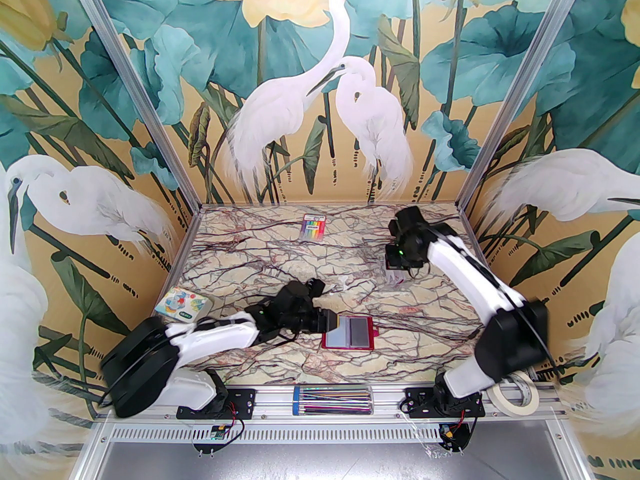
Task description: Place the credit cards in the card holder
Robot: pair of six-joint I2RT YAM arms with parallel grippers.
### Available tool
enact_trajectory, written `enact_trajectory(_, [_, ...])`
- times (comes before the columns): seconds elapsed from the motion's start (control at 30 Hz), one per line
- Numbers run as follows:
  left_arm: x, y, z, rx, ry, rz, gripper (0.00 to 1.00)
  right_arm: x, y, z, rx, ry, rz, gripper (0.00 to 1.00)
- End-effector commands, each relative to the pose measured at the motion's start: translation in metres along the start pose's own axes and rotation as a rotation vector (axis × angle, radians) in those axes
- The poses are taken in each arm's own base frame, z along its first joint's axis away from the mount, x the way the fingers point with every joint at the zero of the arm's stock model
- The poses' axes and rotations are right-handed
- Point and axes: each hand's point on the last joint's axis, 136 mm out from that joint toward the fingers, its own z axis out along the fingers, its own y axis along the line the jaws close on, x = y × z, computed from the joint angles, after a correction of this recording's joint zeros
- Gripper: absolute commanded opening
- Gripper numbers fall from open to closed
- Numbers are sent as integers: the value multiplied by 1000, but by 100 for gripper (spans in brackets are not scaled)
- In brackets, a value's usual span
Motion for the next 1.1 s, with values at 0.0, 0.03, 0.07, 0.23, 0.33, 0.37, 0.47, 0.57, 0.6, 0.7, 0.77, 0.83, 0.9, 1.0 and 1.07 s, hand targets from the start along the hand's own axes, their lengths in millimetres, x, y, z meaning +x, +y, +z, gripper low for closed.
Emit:
enact_trajectory(0.0, [-12,-17,-22,47,-77,85,44,5,42,-20,-268,-90,29,0])
enact_trajectory(0.03, [-15,-25,-29,71,-96,107,45,10,52,-29,-336,-118,24,0])
enact_trajectory(0.07, [-17,-32,-34,92,-110,124,46,13,61,-37,-397,-138,20,0])
enact_trajectory(0.23, [-26,-73,-67,233,-194,231,52,39,100,-85,-685,-256,-51,0])
enact_trajectory(0.33, [-26,-90,-81,306,-218,273,55,58,115,-110,-805,-288,-102,0])
enact_trajectory(0.37, [-25,-95,-84,328,-222,283,56,64,119,-116,-830,-293,-118,0])
enact_trajectory(0.47, [-21,-109,-91,413,-219,308,59,81,130,-131,-917,-284,-156,0])
enact_trajectory(0.57, [-16,-122,-97,493,-205,331,60,95,141,-141,-986,-264,-188,0])
enact_trajectory(0.6, [-14,-126,-99,515,-202,340,60,98,144,-143,-997,-258,-191,0])
enact_trajectory(0.7, [-12,-133,-102,557,-191,357,60,104,152,-148,-1042,-244,-203,0])
enact_trajectory(0.77, [-11,-136,-103,571,-185,364,61,108,159,-150,-1070,-235,-211,0])
enact_trajectory(0.83, [-11,-138,-103,580,-181,370,60,110,164,-149,-1080,-222,-215,0])
enact_trajectory(0.9, [-12,-138,-102,582,-181,367,58,111,166,-147,-1083,-215,-209,0])
enact_trajectory(1.0, [-12,-139,-102,587,-180,362,52,111,167,-145,-1099,-216,-197,0])
enact_trajectory(1.07, [-12,-140,-101,595,-174,360,46,112,168,-144,-1102,-213,-191,0])
